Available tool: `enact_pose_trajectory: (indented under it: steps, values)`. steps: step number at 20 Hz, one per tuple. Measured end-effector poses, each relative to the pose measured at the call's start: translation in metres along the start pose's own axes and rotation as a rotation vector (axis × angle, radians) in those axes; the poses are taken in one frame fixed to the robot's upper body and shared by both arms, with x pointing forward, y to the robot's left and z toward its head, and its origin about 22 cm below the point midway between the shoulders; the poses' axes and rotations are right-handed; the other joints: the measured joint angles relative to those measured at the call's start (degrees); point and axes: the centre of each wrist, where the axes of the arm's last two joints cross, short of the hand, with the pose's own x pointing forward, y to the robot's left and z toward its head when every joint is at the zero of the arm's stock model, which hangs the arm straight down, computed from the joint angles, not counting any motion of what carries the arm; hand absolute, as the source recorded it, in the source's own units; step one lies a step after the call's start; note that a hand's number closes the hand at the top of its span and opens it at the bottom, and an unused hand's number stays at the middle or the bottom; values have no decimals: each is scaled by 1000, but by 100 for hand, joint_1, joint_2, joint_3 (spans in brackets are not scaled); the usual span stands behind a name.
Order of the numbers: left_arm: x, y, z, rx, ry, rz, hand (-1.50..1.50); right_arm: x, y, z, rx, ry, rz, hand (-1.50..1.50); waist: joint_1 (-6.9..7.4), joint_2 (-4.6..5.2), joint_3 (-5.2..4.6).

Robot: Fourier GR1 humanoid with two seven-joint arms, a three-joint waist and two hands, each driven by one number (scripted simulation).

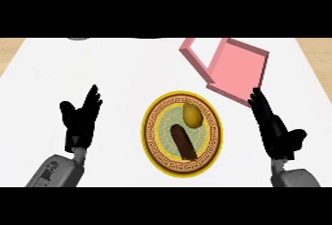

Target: Pick the sweet potato from the plate and place it in the cardboard box

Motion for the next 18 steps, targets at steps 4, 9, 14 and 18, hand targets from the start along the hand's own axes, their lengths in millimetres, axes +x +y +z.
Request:
enact_pose_trajectory:
  steps: [4, 9, 14, 18]
  values:
    - [-1, 18, -2, -4, -52, -117, 0, 7, -23, 13, -6, -230, 103, -150, -109, -82, 54]
    - [-6, 43, 0, -16, -101, -277, 0, 26, -52, 19, -218, -554, 200, -150, -410, -229, 139]
    - [-13, 54, 6, -67, -139, -358, 0, 1, -69, 58, -292, -814, 389, -150, -335, -157, 110]
    - [-11, 59, 5, -84, -163, -384, 0, -18, -69, 100, -210, -834, 613, -150, -280, -127, 82]
